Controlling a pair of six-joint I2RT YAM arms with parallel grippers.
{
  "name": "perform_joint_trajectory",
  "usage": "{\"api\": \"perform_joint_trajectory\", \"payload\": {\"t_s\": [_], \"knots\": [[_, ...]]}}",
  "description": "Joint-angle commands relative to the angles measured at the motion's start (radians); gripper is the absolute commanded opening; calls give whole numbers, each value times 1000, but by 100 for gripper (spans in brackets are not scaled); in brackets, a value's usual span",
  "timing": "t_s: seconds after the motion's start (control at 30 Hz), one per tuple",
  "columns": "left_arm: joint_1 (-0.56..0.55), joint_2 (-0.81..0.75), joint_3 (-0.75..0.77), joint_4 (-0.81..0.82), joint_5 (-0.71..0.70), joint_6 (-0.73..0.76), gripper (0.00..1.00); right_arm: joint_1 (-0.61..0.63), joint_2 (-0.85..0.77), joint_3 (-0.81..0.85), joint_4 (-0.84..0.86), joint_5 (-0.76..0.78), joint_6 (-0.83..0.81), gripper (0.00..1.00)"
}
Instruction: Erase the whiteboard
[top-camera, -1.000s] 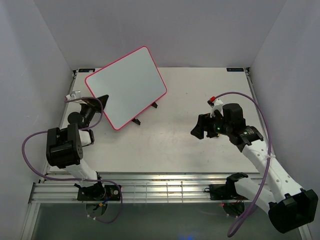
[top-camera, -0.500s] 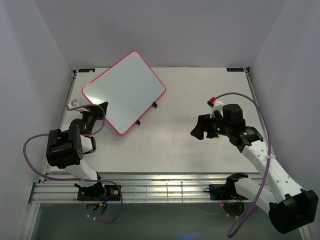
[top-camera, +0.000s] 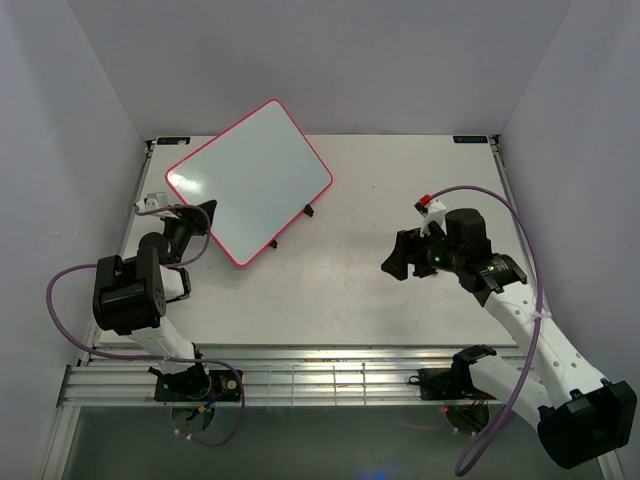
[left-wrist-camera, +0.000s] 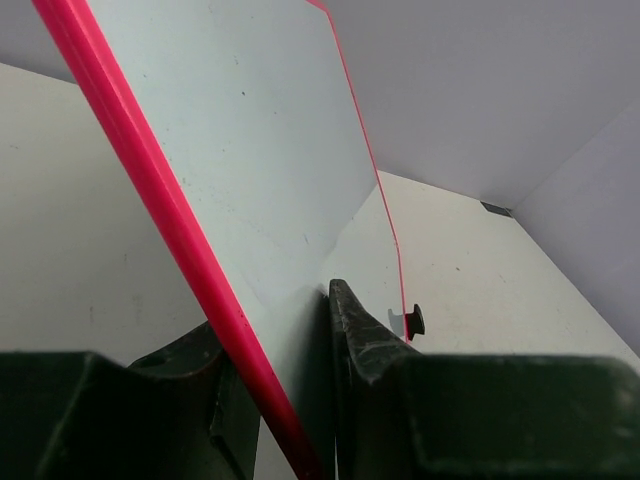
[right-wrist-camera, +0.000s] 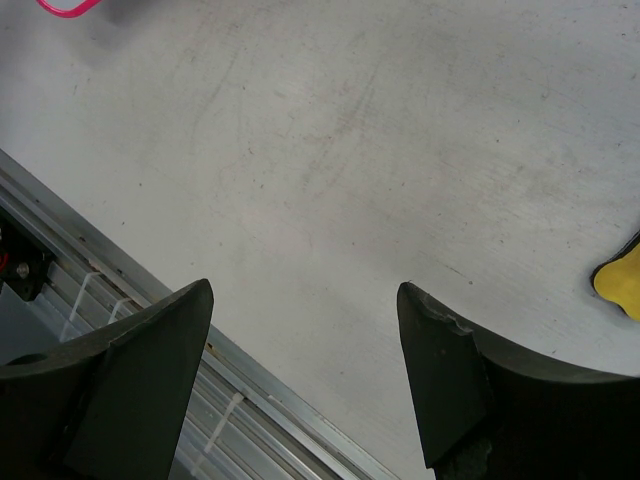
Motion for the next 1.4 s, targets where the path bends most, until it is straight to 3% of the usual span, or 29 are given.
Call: {"api": "perform_joint_trajectory", "payload": {"t_s": [0.0,0.23,0.57,0.9,1.37], "knots": [[15,-40,31,205,-2,194,0,7,-6,-11,27,-7,-12,80],[14,-14,155,209,113,177,0,7,6,-12,32,-19,-13,80],[15,95,233,215,135,208,0,13,23,-14,36,-22,-15,80],[26,176,215,234,115,306,0,40,19,-11,30,-22,-9,80],[98,132,60,238,61,315,0,60,20,-18,46,-25,-7,80]]}}
